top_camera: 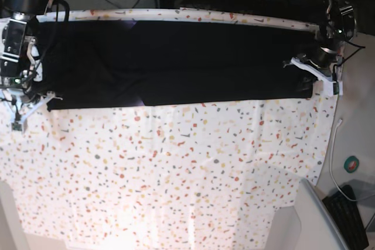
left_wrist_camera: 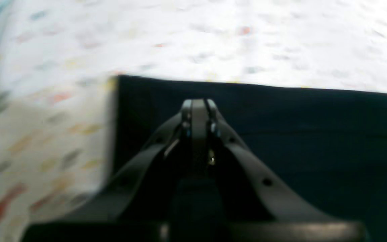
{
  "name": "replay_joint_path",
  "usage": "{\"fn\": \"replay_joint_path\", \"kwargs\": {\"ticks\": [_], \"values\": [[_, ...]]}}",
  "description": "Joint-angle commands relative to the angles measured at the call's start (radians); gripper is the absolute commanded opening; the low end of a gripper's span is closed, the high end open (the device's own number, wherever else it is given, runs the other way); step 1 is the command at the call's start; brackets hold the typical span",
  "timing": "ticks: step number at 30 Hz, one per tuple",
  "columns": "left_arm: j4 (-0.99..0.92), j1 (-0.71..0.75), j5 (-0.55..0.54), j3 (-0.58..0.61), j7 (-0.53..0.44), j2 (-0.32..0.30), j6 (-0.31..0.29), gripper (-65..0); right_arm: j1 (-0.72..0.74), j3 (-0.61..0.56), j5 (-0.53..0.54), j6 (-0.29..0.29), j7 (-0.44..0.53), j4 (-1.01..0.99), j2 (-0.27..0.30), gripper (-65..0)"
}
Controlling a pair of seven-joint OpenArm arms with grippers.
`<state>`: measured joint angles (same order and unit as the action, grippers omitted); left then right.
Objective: Layout the t-shirt on the table in an organized manner, then fold the t-shirt properly
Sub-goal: 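Pull the strip ends apart with both grippers to straighten it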
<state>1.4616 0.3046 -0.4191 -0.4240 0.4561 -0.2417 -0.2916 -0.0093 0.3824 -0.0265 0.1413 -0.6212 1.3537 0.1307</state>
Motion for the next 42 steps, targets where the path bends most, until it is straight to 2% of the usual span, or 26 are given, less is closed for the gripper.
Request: {"fn": "replay_joint_path", "kwargs": {"ticks": [1, 3, 4, 6, 8, 10, 11, 14, 15, 21, 24, 28, 34, 35, 39, 42], "values": [[0.021, -0.009, -0.008, -0.032, 0.031, -0.015, -0.013, -65.0, 0.016, 0.003, -0.002, -0.001, 0.019, 0.017, 0.017, -65.0], [0.026, -0.026, -0.024, -0.102, 0.134, -0.015, -0.014, -65.0, 0.006, 0.003, -0.002, -0.001, 0.019, 0.017, 0.017, -65.0], [0.024, -0.043, -0.051, -0.143, 0.188, -0.015, -0.016, -59.4, -0.001, 0.003, -0.002, -0.001, 0.019, 0.017, 0.017, -65.0], [0.017, -0.052, -0.129, -0.223, 0.264, -0.023, -0.016, -38.5, -0.004, 0.003, -0.002, -0.001, 0.019, 0.017, 0.017, -65.0], [0.014, -0.051, -0.208, -0.283, 0.295, -0.026, -0.016, -18.1, -0.005, 0.0, -0.002, -0.001, 0.019, 0.017, 0.016, -65.0], [0.003, -0.049, -0.238, -0.295, 0.293, -0.041, -0.053, -2.5, -0.005, -0.001, -0.002, -0.001, 0.019, 0.016, 0.016, -65.0], [-0.017, -0.049, -0.241, -0.293, 0.293, -0.052, -0.099, 0.0, -0.005, -0.003, -0.002, -0.001, 0.019, 0.016, 0.014, -65.0], [-0.115, -0.064, -0.234, -0.293, 0.29, -0.055, -0.246, 0.0, -0.005, -0.003, 0.0, -0.001, 0.019, 0.016, 0.013, -65.0], [-0.155, -0.081, -0.232, -0.293, 0.29, -0.06, -0.275, 0.0, -0.005, -0.003, 0.0, -0.001, 0.019, 0.016, 0.013, -65.0], [-0.325, -0.135, -0.231, -0.292, 0.287, -0.06, -0.28, 0.0, -0.022, -0.003, 0.0, -0.001, 0.021, 0.016, 0.013, -65.0], [-0.339, -0.147, -0.231, -0.22, 0.28, -0.06, -0.28, 0.0, -0.025, -0.003, 0.0, -0.001, 0.021, 0.016, 0.013, -65.0], [-0.371, -0.146, -0.231, -0.117, 0.191, -0.06, -0.278, 0.0, -0.025, -0.003, 0.0, -0.001, 0.021, 0.016, 0.013, -65.0], [-0.441, -0.147, -0.232, -0.098, 0.183, -0.06, -0.278, 0.0, -0.041, 0.003, 0.0, -0.001, 0.025, 0.016, 0.013, -65.0], [-0.441, -0.147, -0.232, -0.098, 0.183, -0.06, -0.278, -5.1, -0.041, 0.003, 0.0, -0.001, 0.025, 0.016, 0.013, -65.0], [-0.441, -0.164, -0.232, -0.102, 0.181, -0.066, -0.278, -41.1, -0.041, -0.001, 0.0, -0.001, 0.025, 0.016, 0.013, -65.0], [-0.445, -0.193, -0.232, -0.1, 0.181, -0.123, -0.278, -65.0, -0.041, -0.003, 0.0, -0.001, 0.025, 0.016, 0.013, -65.0]]}}
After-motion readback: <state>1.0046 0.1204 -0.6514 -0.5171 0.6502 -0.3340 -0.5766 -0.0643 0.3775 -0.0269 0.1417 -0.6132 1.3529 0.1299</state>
